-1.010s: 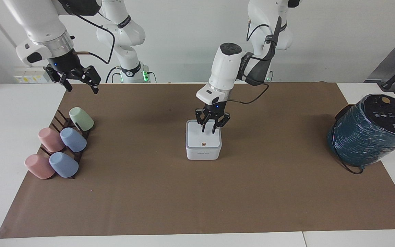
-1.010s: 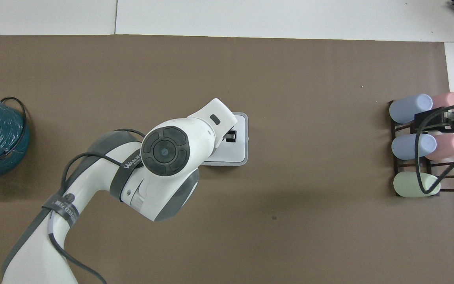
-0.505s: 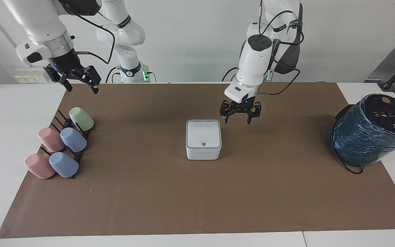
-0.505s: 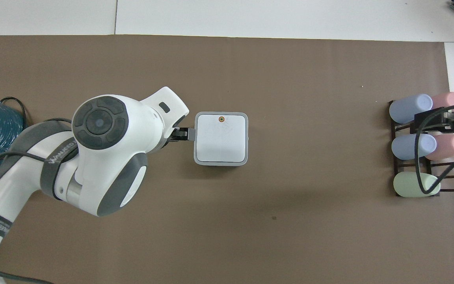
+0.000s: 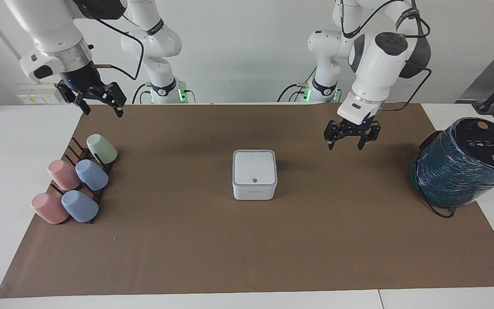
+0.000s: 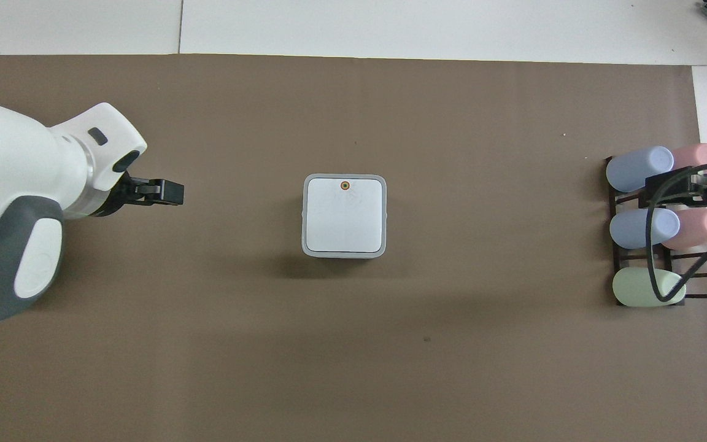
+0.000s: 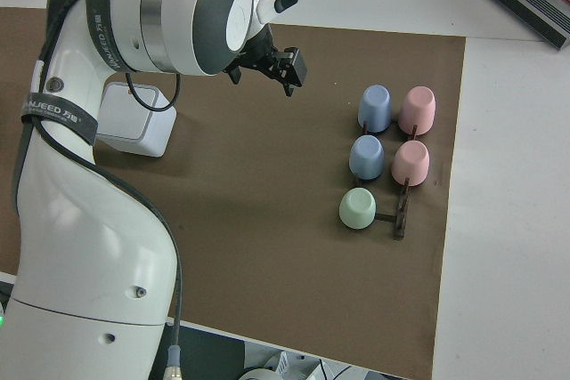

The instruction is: Close trash can lid

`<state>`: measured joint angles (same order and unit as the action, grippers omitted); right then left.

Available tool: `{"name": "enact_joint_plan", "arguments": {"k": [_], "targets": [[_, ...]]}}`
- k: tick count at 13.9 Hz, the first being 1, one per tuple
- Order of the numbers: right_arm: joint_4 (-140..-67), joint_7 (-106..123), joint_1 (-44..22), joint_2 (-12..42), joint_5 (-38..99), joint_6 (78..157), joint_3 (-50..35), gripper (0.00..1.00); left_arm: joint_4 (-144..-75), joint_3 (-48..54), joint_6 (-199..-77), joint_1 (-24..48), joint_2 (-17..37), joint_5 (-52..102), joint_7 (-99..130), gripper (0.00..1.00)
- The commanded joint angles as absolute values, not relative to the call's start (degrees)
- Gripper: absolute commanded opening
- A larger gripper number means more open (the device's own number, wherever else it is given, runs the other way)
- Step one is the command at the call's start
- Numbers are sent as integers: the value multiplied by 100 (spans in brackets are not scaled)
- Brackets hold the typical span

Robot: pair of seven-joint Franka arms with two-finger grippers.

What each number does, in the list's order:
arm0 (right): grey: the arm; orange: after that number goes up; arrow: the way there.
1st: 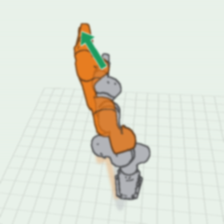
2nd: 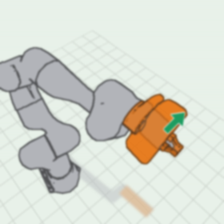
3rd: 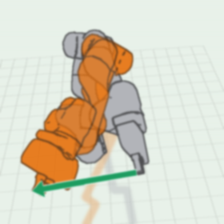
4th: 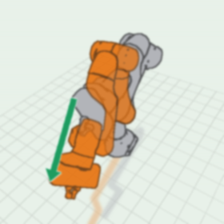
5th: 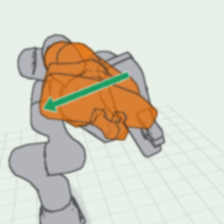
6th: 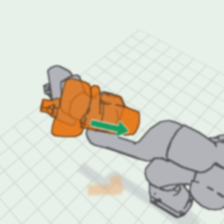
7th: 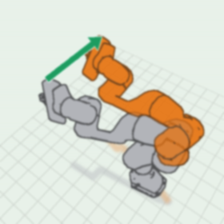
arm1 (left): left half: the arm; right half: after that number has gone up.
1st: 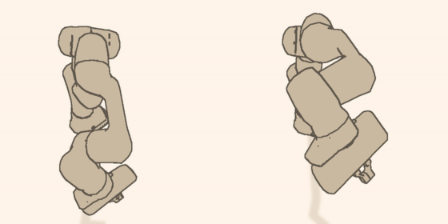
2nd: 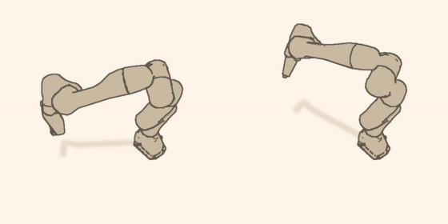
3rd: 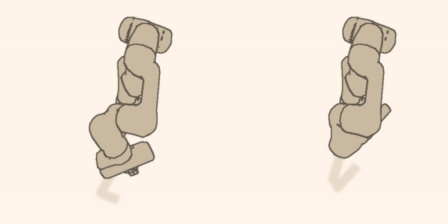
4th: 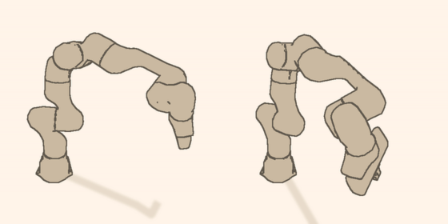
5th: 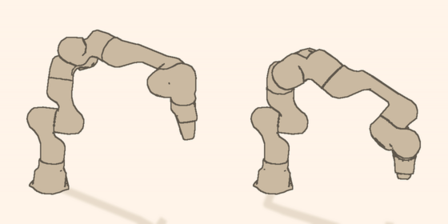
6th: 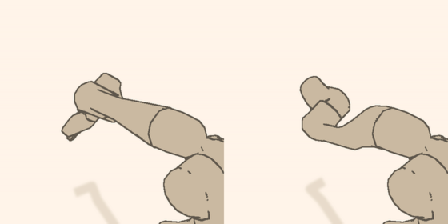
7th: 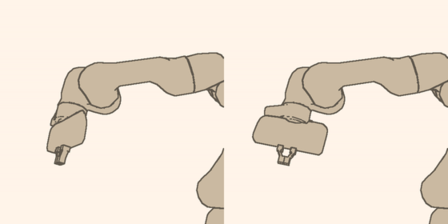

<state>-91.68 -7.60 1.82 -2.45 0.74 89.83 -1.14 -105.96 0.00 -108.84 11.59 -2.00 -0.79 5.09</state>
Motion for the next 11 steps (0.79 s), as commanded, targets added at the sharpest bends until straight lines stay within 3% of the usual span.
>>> {"name": "enact_joint_plan", "arguments": {"k": [1,7,11], "targets": [[-9211,-642,220,-308,70,8930,-141,100,-10048,62,-10180,652,-237,-141,-261,100],[-9211,-642,220,-299,79,8930,-141,100,-8922,35,-9388,281,-88,60,-571,100],[-9211,-642,220,-308,70,8930,-141,100,-9017,52,-9062,70,-280,290,-528,100]]}}
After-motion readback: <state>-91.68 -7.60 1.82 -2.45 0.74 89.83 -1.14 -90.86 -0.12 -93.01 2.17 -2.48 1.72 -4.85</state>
